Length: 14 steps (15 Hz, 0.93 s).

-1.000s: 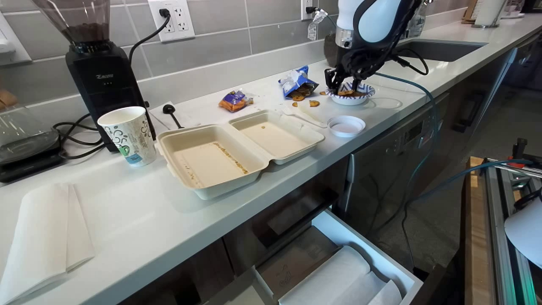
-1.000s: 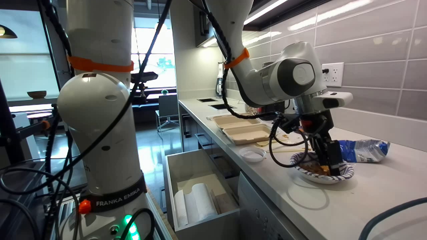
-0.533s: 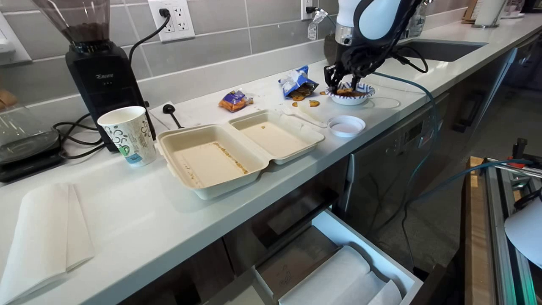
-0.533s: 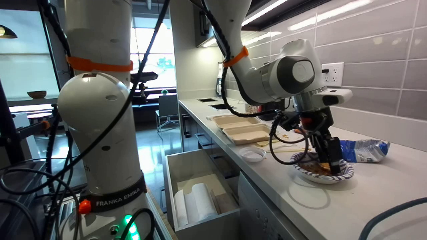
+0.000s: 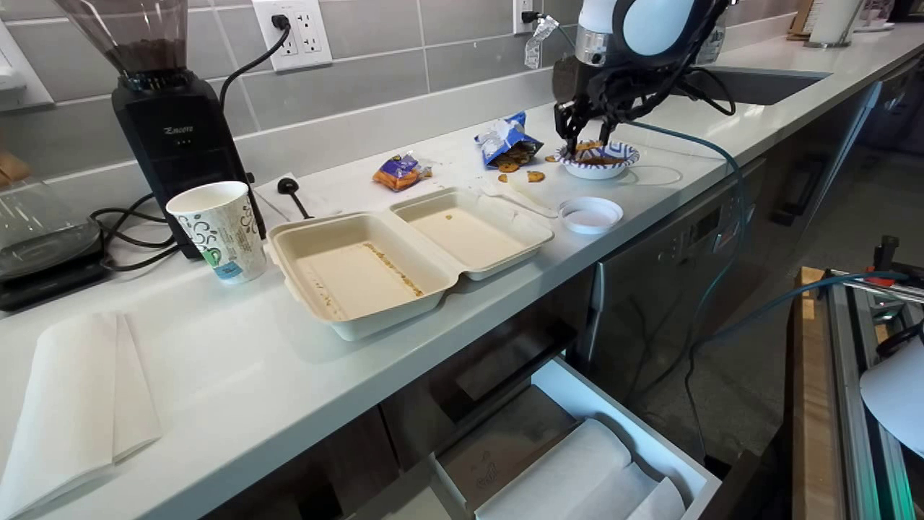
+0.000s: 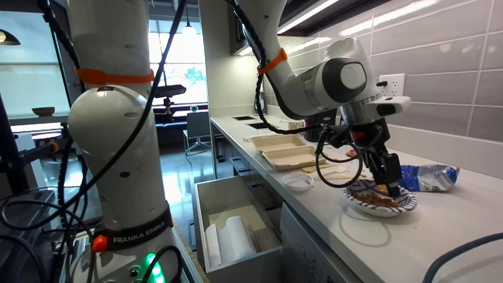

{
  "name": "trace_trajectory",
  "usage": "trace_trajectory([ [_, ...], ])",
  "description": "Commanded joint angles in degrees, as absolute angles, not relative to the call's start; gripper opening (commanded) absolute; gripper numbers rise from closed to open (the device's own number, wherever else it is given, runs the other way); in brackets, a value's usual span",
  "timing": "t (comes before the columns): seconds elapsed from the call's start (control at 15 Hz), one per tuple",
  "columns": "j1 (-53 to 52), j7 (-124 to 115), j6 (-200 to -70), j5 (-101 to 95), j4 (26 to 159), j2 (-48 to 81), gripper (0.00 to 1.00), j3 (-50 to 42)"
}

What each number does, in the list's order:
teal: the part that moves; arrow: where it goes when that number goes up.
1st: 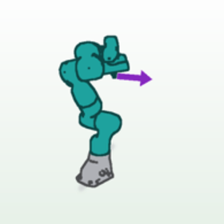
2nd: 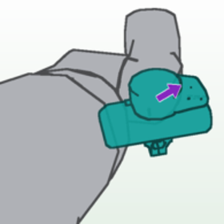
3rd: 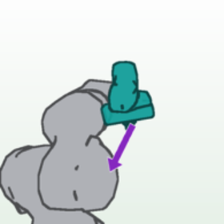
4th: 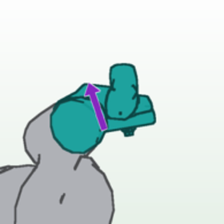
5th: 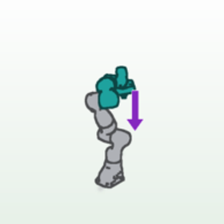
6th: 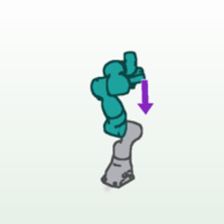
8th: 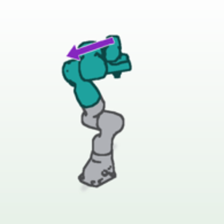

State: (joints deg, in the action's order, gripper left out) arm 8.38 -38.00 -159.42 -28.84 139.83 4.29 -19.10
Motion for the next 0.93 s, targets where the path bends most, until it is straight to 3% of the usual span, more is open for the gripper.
trace_trajectory([
  [0.0,9.1,-38.6,-159.2,-31.4,142.7,0.7,0.54,-18.5],
  [0.87,11.2,-38.0,-158.9,-34.1,147.0,-5.3,0.56,-12.0],
])
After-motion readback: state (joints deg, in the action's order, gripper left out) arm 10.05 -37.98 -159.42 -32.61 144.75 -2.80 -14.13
